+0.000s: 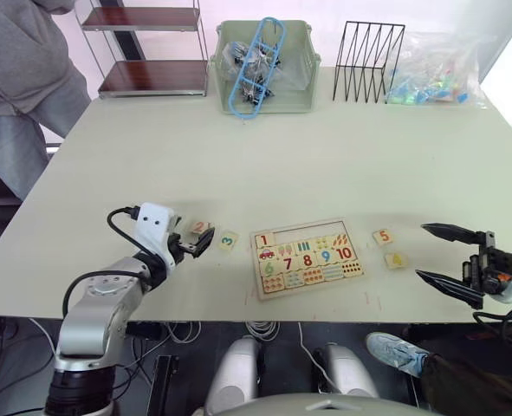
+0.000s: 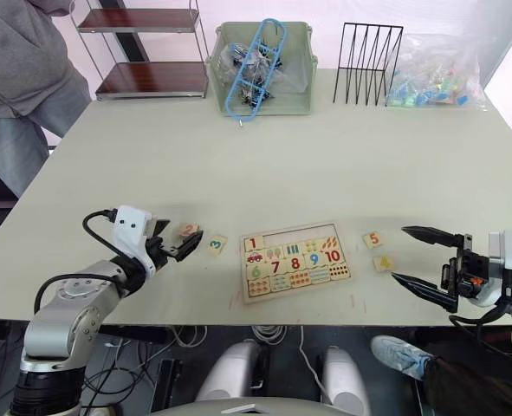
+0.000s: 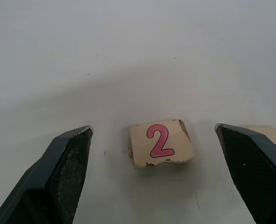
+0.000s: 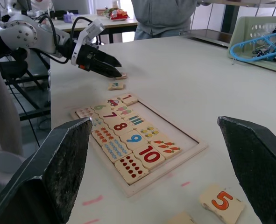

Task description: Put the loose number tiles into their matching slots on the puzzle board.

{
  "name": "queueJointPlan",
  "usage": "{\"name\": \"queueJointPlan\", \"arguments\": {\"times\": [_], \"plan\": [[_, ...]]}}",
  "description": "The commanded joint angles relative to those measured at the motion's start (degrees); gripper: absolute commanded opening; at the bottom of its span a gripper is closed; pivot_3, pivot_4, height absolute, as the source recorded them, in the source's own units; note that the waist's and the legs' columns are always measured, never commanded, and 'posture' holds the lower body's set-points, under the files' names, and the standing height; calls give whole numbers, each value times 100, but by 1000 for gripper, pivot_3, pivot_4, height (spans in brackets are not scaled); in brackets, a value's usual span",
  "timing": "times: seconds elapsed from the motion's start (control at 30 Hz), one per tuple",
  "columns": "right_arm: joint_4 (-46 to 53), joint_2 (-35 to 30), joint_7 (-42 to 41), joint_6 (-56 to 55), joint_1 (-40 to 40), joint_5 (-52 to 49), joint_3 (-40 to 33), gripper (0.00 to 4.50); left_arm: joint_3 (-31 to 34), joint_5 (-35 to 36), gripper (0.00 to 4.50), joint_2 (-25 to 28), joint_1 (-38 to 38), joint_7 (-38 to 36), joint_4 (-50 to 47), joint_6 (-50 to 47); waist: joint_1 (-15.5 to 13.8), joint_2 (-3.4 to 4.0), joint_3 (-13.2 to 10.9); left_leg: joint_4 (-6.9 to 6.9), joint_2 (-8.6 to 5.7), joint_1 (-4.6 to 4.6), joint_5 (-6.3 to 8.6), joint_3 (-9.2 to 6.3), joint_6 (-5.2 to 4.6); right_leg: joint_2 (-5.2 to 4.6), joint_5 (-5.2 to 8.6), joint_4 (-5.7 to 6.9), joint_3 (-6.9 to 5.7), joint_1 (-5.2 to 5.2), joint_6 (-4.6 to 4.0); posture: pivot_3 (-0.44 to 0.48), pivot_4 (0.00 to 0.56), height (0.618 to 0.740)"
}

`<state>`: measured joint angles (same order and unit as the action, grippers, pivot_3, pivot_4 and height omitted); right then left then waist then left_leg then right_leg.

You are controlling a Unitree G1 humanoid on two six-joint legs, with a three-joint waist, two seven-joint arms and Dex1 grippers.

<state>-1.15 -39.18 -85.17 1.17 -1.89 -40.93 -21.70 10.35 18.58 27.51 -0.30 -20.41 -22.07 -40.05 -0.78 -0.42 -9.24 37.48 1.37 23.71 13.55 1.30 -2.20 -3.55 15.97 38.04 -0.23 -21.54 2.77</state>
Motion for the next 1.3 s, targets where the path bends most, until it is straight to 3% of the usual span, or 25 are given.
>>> {"name": "queueJointPlan", "arguments": {"times": [0.03,0.3,0.4,0.53,0.57,0.77,1.03,1.3], "plan": [[-21,-114,-111,-6,80,-52,-76,4500,-178,-203,4452,-162,-8,308,-171,-79,-1,0,0,0,-2,0,0,0,0,0,0,0,0,0,0,0,150,740],[-116,-129,-242,-51,87,-39,-108,4500,-347,-284,4452,-326,-75,471,-121,-213,-8,3,2,1,-5,-3,-1,-2,-1,0,0,3,-2,3,0,0,150,740],[-167,-116,-298,-90,84,-30,-113,4500,-421,-317,3645,-430,-106,571,-186,-319,-9,3,2,4,-7,-4,-1,-3,-1,1,0,3,-2,5,1,0,150,740],[-238,-108,-363,-131,101,-18,-108,4500,-526,-399,1708,-518,-95,688,-332,-435,-7,3,2,6,-7,-3,-1,-2,-1,2,-1,3,0,6,2,0,150,740],[-258,-106,-385,-145,105,-10,-106,4500,-551,-436,1483,-517,-88,715,-369,-446,-7,3,2,6,-7,-3,-1,-2,-1,2,-1,3,0,5,2,0,150,740],[-312,-127,-486,-153,170,5,-43,4500,-386,-424,1479,-856,-14,1188,-945,-891,-4,3,2,6,-8,-1,-1,-1,-1,1,-1,1,2,5,2,0,150,740],[-397,-205,-665,-29,478,25,177,4500,-123,-522,1479,-1699,144,2162,-1884,-1789,-3,1,1,6,-8,-1,-1,-5,-1,7,-1,3,0,5,2,0,150,740],[-794,-513,-732,-286,809,-106,711,4500,117,-636,1479,-2294,493,2645,-2437,-2258,-1,0,1,8,-6,-1,-1,-4,-1,37,-1,2,8,5,2,0,150,740]]}}
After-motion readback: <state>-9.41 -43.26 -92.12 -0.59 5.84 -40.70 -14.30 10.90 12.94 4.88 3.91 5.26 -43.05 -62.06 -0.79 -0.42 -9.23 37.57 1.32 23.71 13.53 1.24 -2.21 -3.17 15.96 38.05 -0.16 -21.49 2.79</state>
